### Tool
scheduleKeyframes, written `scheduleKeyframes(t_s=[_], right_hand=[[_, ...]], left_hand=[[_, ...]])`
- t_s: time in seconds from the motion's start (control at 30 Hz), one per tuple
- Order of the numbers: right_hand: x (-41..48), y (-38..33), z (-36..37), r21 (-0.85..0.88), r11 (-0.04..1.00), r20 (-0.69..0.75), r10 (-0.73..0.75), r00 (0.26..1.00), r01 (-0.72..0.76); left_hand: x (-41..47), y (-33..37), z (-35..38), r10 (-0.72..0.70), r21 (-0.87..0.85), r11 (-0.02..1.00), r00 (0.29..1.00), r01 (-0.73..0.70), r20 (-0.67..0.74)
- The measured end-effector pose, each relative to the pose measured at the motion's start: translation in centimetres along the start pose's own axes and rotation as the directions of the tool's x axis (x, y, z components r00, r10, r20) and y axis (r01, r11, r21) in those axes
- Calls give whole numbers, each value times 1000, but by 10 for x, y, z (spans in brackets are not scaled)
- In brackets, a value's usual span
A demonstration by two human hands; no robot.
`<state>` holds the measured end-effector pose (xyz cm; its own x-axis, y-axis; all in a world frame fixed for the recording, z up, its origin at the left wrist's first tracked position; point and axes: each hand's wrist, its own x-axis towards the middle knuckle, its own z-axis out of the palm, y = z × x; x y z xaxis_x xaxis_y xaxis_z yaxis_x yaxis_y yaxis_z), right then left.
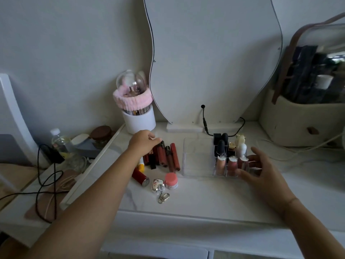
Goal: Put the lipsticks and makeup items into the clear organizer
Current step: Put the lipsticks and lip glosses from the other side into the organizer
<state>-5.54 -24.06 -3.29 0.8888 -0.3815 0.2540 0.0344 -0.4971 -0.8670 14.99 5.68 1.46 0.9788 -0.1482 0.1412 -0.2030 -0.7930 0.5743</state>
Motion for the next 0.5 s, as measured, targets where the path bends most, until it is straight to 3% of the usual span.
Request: scheduleKeyframes(t_s=[0.27, 0.5], right_hand=[[-1, -2, -1, -23, 1000, 14, 1, 1000, 0], [-2, -3, -1, -27, 1000, 29, 3, 1000, -2]], left_hand=[[15, 15, 11, -14, 107, 994, 997, 6, 79], [14, 16, 18, -4, 9, 1000, 998, 4, 61]])
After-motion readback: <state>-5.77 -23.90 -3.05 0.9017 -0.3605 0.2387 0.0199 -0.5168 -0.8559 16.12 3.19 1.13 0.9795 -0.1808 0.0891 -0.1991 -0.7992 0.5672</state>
